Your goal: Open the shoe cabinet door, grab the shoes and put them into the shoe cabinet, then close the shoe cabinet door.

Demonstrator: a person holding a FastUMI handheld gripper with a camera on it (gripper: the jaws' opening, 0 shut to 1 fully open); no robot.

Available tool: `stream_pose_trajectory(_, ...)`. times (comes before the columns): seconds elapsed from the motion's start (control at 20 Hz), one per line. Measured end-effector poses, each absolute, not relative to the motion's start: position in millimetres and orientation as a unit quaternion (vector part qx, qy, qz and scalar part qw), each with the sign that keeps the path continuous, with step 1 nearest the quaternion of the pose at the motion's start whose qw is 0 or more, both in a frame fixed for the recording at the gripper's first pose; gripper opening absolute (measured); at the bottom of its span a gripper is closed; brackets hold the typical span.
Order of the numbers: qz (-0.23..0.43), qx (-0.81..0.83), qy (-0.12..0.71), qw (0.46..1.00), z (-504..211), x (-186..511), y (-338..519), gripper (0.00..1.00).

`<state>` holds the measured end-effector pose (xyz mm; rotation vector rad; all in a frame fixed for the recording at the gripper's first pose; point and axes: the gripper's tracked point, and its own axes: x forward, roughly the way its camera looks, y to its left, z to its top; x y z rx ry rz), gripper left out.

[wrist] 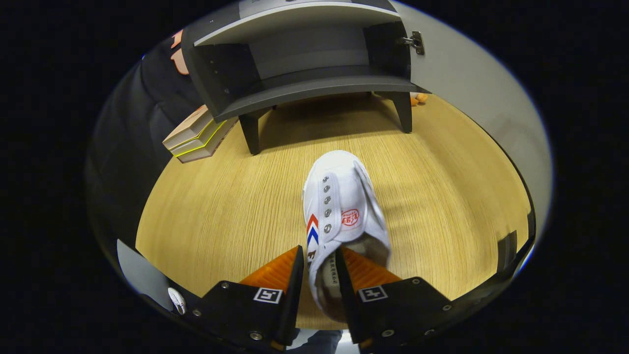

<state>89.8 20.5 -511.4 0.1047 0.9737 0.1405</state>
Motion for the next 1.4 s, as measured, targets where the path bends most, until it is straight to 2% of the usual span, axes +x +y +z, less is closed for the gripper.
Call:
stream_pose_trajectory(0.1, 0.065, 0.072, 0.461, 0.882, -511.3, 96.3, 25.8, 0.28)
stream_pose_trajectory(0.15, 0.070, 0.077, 0.456, 0.884, -511.2, 96.8, 29.2, 0.16)
stream_pose_trajectory(0.25, 0.066, 0.079, 0.456, 0.884, -510.5, 97.8, 29.8, 0.01)
stream_pose_trajectory(0.45, 0.061, 0.064, 0.446, 0.890, -501.6, 100.0, 26.4, 0.00)
stream_pose_trajectory(0.7, 0.073, 0.038, 0.413, 0.907, -458.2, 105.6, 27.3, 0.00)
stream_pose_trajectory(1.4, 0.088, 0.029, 0.267, 0.959, -265.8, 118.3, 27.0, 0.00)
